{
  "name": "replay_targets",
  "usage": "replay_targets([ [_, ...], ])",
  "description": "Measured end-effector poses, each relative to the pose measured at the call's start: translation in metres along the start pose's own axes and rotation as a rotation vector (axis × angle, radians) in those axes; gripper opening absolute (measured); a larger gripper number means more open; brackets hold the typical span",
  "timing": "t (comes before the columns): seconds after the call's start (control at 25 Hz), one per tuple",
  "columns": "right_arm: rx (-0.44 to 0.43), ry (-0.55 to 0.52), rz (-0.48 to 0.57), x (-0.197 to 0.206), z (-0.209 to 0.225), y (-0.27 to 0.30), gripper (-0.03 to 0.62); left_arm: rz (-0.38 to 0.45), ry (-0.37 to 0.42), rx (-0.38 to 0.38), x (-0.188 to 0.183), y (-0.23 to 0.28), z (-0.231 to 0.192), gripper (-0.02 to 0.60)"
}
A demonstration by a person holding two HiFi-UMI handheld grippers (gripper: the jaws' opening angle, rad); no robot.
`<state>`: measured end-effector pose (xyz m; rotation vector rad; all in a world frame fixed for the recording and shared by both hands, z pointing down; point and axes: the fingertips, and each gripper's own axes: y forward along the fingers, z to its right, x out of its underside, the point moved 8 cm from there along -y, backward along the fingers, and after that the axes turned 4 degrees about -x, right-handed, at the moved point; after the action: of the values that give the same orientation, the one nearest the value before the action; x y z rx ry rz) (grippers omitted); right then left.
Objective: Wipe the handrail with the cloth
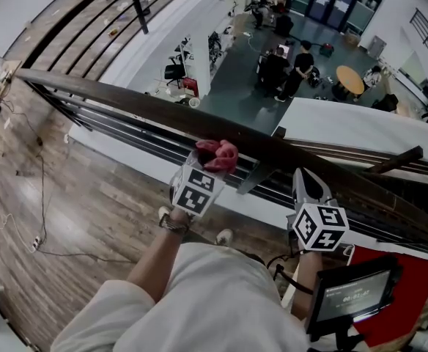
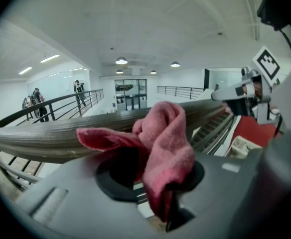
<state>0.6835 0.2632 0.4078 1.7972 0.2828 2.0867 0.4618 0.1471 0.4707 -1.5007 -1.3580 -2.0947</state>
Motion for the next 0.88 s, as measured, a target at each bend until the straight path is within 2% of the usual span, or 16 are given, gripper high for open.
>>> replay_targets([
  [0.24, -0.003, -0.003, 0.003, -0.003, 0.008, -0.003, 0.003, -0.005, -0.009, 0.046, -0.005, 0.006, 0.017, 0.146],
  [0.88, -0.010, 0.008, 0.026, -0.006, 0.010, 0.004, 0.003, -0.025, 0.066, 0.233, -0.013, 0.027, 0.065, 0.144],
])
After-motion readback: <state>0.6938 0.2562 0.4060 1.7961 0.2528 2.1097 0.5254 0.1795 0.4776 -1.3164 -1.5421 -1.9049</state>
